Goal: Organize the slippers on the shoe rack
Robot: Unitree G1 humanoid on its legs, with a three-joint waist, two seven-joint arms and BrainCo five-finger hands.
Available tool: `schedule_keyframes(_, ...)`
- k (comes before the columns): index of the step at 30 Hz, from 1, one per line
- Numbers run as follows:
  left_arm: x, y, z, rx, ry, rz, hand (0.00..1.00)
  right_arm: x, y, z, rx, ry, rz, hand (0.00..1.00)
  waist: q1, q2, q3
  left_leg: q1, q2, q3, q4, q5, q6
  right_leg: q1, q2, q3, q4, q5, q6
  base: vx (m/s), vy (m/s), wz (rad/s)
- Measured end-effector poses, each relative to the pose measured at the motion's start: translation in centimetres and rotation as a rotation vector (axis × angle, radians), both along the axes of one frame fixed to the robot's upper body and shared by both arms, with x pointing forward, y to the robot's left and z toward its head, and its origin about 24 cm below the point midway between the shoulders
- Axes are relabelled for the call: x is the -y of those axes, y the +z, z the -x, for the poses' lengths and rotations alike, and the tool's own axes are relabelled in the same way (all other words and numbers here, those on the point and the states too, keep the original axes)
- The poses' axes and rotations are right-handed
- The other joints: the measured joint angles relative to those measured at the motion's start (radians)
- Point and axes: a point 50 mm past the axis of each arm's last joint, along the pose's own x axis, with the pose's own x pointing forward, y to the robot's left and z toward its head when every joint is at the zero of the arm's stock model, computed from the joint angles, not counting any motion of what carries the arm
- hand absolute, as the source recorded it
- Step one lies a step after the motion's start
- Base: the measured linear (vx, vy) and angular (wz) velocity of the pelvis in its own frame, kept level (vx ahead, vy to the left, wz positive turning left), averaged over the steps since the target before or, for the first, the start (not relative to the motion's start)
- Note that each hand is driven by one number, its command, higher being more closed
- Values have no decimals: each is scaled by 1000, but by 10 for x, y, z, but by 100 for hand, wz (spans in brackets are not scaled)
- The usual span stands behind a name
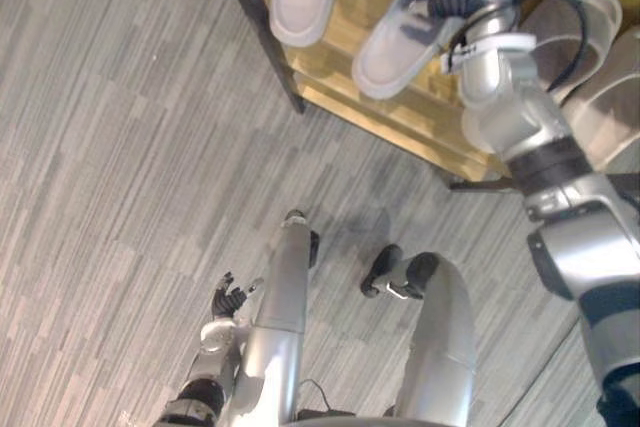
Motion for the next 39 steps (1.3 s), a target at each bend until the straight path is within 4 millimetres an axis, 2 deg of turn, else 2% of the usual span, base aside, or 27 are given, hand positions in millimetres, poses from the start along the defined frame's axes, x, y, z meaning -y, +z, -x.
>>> schedule_keyframes(5, -4, 0, 1, -2, -6, -23, 0, 8, -23, 21, 41, 146, -335, 0, -11, -6, -4, 36, 6, 9, -21, 0, 0, 29, 6, 4, -17, 1, 2, 10, 17, -3)
schedule_keyframes(7, -6, 0, 1, -3, -2, -28, 0, 10, -35, 23, 30, 172, -448, 0, -20, -6, -3, 50, 9, 8, -26, 0, 0, 45, 8, 1, -24, 1, 3, 0, 0, 0)
schedule_keyframes(11, -12, -2, 6, -25, 28, -31, 0, 11, -74, 21, -77, 217, -663, 0, -37, -19, -9, 85, 13, 14, -44, -1, 1, 75, 14, 4, -39, 0, 7, 13, 5, -2)
schedule_keyframes(14, -14, -3, 8, -27, 33, -23, 0, 13, -89, 21, -138, 257, -744, 0, -37, -19, -9, 106, 14, 15, -52, -1, 1, 95, 15, 4, -47, 0, 7, 0, 0, 0)
schedule_keyframes(20, -16, -3, 10, -18, 55, 11, 0, 8, -101, 18, -223, 492, -932, 0, -36, -19, -9, 132, 24, 23, -64, -2, 3, 118, 25, 7, -62, 1, 10, 0, 11, -4)
schedule_keyframes(24, -15, -3, 9, -15, 48, 16, 0, 11, -118, 9, -308, 530, -1016, 0, -33, -19, -9, 133, 25, 23, -70, -2, 3, 117, 25, 6, -63, 1, 10, 0, 0, 0)
schedule_keyframes(30, -15, -4, 11, -11, 81, 40, 0, 4, -141, -2, -403, 621, -1211, 0, -29, -14, -6, 130, 30, 22, -75, -2, 3, 117, 30, 1, -69, 1, 10, 0, 0, 0)
schedule_keyframes(39, -8, -3, 7, 3, 79, 58, 0, 7, -132, -12, -361, 665, -1338, 0, -4, 0, 1, 101, 14, 10, -72, -2, 3, 98, 15, -10, -57, -6, 11, 5, 2, 6)
